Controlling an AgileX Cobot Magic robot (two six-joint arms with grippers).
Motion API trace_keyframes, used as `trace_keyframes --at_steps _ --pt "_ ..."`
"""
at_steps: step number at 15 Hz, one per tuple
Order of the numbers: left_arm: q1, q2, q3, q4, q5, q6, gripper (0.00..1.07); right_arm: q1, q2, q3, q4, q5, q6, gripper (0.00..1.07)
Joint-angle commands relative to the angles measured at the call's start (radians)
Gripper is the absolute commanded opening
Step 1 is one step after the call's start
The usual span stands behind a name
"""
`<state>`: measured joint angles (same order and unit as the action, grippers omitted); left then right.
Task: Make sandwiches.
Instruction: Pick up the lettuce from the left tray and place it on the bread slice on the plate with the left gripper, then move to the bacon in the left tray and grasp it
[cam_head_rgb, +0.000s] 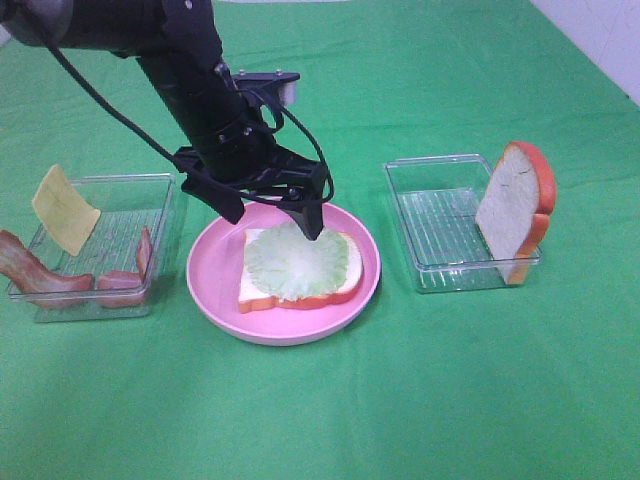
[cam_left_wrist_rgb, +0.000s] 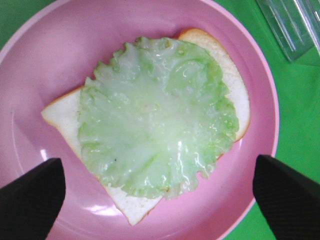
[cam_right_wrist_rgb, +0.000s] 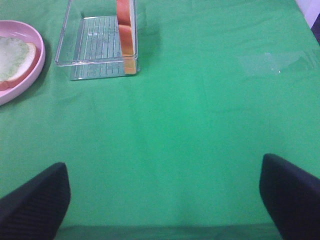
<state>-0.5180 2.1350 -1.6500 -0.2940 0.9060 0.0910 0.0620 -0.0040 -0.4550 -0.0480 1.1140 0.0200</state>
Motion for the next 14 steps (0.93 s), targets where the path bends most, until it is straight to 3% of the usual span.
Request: trace_keyframes --at_steps 1,5,8,12,14 --pt "-0.003 -0.027 -0.066 0.014 0.112 -0.018 1.02 -0.001 -0.024 0.003 -0.002 -0.013 -0.004 0.99" --pt "-0.003 -0.034 -0.196 0.03 0.419 -0.091 1.02 -0.001 -0.024 0.003 -0.002 -0.013 -0.004 0.99" --pt "-0.003 -0.108 -0.193 0.05 0.416 -0.14 1.02 -0.001 -0.024 0.003 -0.002 -0.013 -0.004 0.99" --pt "-0.003 -0.328 0.028 0.086 0.416 -0.21 1.01 -0.001 -0.024 0.003 -0.002 -0.013 -0.004 0.99" --pt "-0.003 -0.433 0.091 0.129 0.413 -0.201 1.01 -0.001 -0.024 0.003 -0.002 -0.013 -0.004 0.99"
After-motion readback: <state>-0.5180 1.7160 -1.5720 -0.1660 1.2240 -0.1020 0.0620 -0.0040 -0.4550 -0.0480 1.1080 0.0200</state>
